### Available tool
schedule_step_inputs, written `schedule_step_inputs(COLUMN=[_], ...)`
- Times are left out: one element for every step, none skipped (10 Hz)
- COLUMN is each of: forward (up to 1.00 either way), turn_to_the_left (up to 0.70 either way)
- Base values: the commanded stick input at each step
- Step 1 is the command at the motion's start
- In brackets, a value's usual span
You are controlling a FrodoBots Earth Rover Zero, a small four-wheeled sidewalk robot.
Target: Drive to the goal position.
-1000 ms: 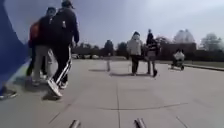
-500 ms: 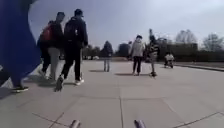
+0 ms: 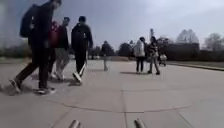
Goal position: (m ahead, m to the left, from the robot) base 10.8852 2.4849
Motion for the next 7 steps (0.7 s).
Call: schedule_step_inputs(forward=[0.85, 0.85, 0.85, 0.85, 0.85, 0.85, 0.85], turn_to_the_left=[-0.05, -0.02, 0.01, 0.01, -0.07, -0.18, -0.26])
